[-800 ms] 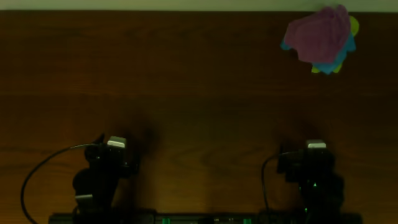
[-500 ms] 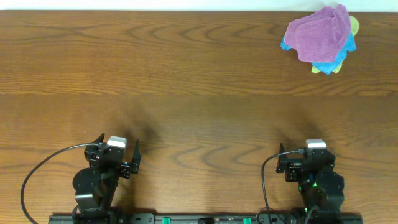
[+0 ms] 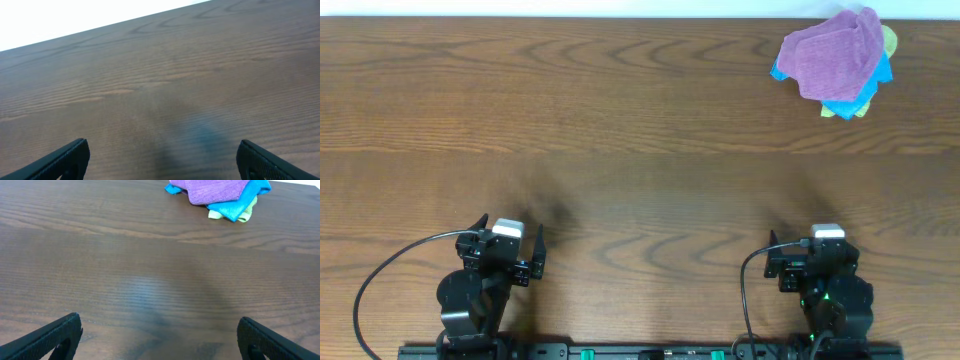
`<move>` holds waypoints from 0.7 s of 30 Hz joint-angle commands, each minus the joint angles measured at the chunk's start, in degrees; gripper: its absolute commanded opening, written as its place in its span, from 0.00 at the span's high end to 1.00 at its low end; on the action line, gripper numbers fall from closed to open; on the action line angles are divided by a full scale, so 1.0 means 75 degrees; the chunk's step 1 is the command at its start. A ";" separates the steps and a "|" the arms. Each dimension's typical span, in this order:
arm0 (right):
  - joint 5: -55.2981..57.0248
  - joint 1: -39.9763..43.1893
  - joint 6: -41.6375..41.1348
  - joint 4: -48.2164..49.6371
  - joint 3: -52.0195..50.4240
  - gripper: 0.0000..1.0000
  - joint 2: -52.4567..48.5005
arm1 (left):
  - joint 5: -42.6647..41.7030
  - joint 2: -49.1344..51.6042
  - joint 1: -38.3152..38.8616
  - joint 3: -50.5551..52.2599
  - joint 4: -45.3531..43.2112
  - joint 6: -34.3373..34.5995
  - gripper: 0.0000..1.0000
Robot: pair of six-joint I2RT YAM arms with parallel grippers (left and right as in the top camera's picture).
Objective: Fold the cloth
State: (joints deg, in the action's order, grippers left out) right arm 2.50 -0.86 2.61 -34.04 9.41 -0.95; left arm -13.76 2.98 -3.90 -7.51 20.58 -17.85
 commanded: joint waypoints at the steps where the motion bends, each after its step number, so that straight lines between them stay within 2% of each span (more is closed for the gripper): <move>1: -0.0026 0.0055 0.0090 0.0000 -0.0090 0.01 0.0085 | -0.0064 -0.0070 0.0035 0.0166 0.0023 0.0032 0.05; 14: -0.0026 0.0055 0.0090 0.0000 -0.0090 0.01 0.0055 | -0.0064 -0.0070 0.0035 0.0166 0.0023 0.0032 0.05; 21: -0.0026 0.0055 0.0090 -0.0003 -0.0087 0.01 -0.0667 | -0.0064 -0.0070 0.0035 0.0166 0.0023 0.0032 0.05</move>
State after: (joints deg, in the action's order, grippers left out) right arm 2.50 -0.86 2.61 -34.04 9.41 -4.21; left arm -13.76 2.98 -3.88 -7.51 20.58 -17.85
